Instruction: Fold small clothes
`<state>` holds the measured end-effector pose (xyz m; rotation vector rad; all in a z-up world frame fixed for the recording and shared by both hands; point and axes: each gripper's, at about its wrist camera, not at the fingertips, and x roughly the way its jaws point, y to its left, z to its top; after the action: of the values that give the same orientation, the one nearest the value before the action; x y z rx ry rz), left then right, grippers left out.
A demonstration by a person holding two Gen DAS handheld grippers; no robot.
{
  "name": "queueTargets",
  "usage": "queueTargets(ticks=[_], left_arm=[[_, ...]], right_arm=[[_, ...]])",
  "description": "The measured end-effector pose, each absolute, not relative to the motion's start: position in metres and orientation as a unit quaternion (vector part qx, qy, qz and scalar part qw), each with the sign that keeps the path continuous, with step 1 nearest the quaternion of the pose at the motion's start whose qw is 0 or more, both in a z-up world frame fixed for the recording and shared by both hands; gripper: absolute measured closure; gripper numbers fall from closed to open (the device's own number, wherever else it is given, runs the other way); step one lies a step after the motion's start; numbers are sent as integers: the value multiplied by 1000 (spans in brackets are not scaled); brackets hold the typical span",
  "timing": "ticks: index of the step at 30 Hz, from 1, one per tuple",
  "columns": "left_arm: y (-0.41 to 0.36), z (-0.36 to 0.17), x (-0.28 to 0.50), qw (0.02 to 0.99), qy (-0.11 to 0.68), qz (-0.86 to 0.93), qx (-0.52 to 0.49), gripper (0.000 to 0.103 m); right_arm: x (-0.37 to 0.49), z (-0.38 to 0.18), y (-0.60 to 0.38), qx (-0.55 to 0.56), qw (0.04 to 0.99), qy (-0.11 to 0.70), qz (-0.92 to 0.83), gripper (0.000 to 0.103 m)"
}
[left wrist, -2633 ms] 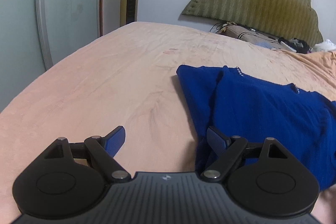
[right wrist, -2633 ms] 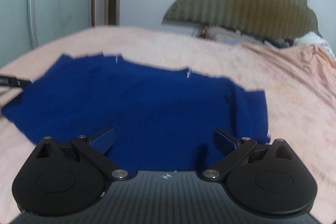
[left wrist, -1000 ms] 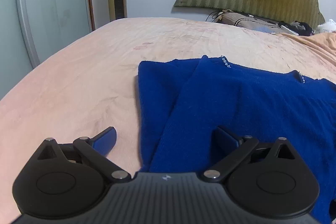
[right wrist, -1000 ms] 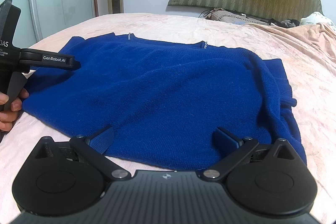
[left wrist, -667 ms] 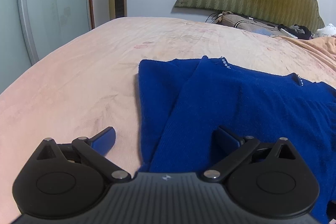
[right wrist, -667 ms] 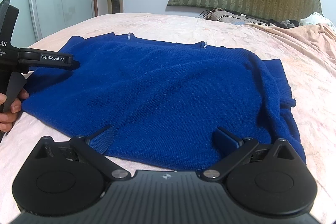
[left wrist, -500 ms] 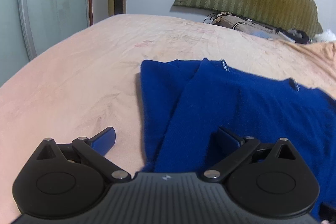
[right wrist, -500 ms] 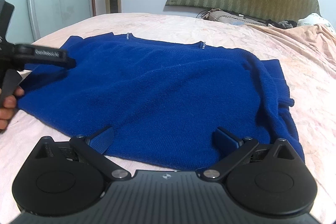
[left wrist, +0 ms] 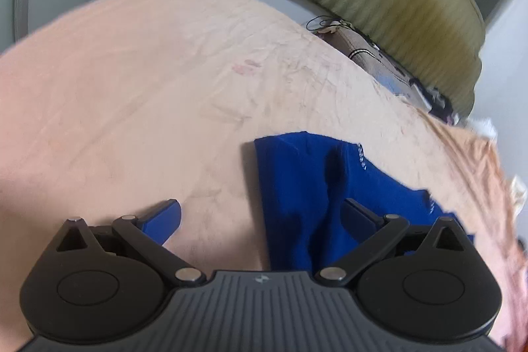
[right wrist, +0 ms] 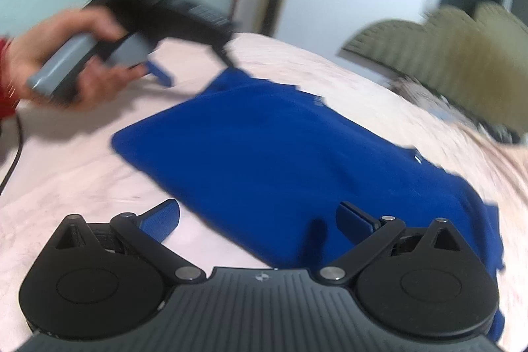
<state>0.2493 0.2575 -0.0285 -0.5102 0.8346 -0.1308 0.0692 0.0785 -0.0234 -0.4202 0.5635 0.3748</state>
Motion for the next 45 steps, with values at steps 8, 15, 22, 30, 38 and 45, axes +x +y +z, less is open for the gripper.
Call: queueTargets(ticks=[8, 15, 22, 30, 38, 45], left_arm=[[236, -35, 278, 858, 421, -179, -233, 0], [217, -43, 307, 845, 417, -221, -254, 0], [192, -41, 320, 878, 396, -176, -204, 27], [196, -36, 318, 883, 408, -118, -197, 92], [173, 13, 287, 928, 344, -76, -126, 94], [168, 26, 273, 937, 341, -23, -69, 95]], right_arm=[[85, -42, 135, -294, 914, 236, 149, 3], [115, -44, 154, -310, 919, 210, 124, 14], [121, -50, 165, -327, 911, 206, 146, 72], [128, -39, 150, -286, 915, 225, 174, 95], [108, -9, 123, -247, 933, 175, 193, 94], [102, 6, 107, -201, 941, 169, 212, 94]])
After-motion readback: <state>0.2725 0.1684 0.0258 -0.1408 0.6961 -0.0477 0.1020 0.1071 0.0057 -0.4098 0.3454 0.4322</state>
